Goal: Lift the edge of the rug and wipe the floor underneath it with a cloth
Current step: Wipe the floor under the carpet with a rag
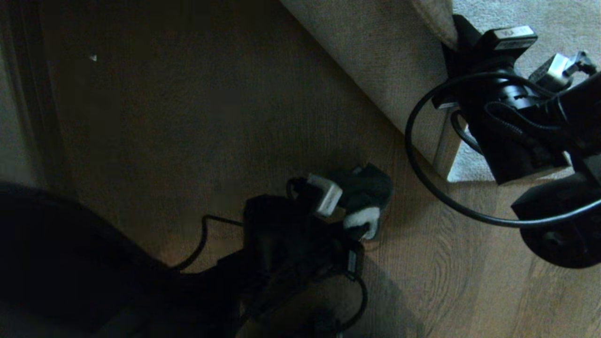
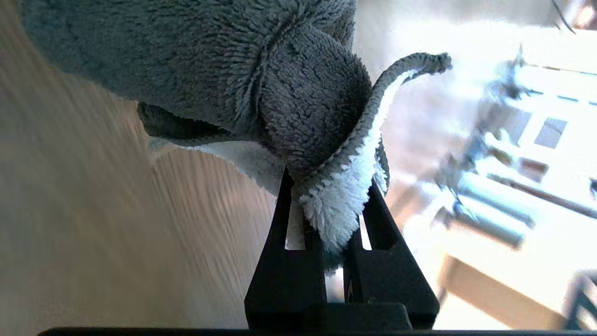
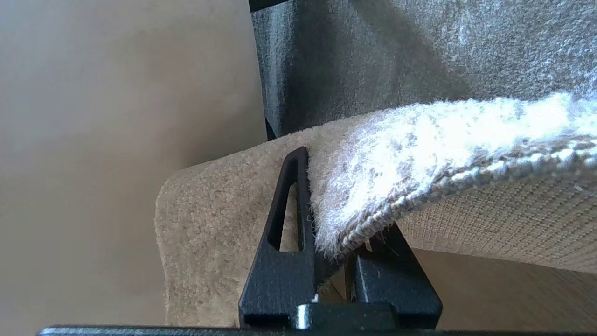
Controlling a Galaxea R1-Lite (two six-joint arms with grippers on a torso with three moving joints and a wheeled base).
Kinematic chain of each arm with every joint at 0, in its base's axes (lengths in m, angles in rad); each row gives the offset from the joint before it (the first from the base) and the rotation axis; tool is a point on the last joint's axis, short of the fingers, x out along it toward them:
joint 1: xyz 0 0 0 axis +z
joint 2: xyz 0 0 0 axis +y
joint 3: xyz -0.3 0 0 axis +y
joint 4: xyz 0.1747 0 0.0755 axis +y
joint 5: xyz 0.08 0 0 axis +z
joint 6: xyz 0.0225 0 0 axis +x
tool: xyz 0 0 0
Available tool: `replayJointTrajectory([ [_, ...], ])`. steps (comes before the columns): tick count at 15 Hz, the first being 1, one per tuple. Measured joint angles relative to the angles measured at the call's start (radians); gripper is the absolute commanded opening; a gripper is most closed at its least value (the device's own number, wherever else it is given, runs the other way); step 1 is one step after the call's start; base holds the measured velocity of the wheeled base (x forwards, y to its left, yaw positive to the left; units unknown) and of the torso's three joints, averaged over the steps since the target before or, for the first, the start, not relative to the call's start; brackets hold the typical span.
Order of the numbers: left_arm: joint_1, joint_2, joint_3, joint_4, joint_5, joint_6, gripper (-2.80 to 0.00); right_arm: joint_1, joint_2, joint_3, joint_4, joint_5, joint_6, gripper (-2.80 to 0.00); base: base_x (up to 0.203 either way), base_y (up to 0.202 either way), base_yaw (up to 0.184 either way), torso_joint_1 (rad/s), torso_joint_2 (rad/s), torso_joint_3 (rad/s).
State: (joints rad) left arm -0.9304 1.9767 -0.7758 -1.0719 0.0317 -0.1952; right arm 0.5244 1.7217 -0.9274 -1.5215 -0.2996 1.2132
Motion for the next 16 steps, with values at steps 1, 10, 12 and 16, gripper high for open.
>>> replayJointTrajectory([
  [1, 0.017, 0.034, -0.044, -0.006, 0.007, 0.001, -2.8, -0.001, -0.001, 0.0, 0.0, 0.0, -0.001, -2.8, 0.0, 0.0, 0.0, 0.0, 0.0, 0.0],
  [10, 0.236, 0.105, -0.147, -0.13, 0.022, 0.028, -2.8, -0.006, -0.002, -0.003, 0.0, 0.001, -0.001, -2.8, 0.0, 0.0, 0.0, 0.0, 0.0, 0.0],
  [12, 0.291, 0.079, -0.145, -0.13, 0.022, 0.032, -2.8, -0.006, -0.001, -0.003, 0.0, 0.001, -0.001, -2.8, 0.0, 0.0, 0.0, 0.0, 0.0, 0.0],
  [16, 0.414, 0.016, -0.135, -0.129, 0.028, 0.036, -2.8, -0.006, 0.0, -0.008, 0.0, 0.0, -0.006, -2.8, 0.0, 0.0, 0.0, 0.0, 0.0, 0.0],
])
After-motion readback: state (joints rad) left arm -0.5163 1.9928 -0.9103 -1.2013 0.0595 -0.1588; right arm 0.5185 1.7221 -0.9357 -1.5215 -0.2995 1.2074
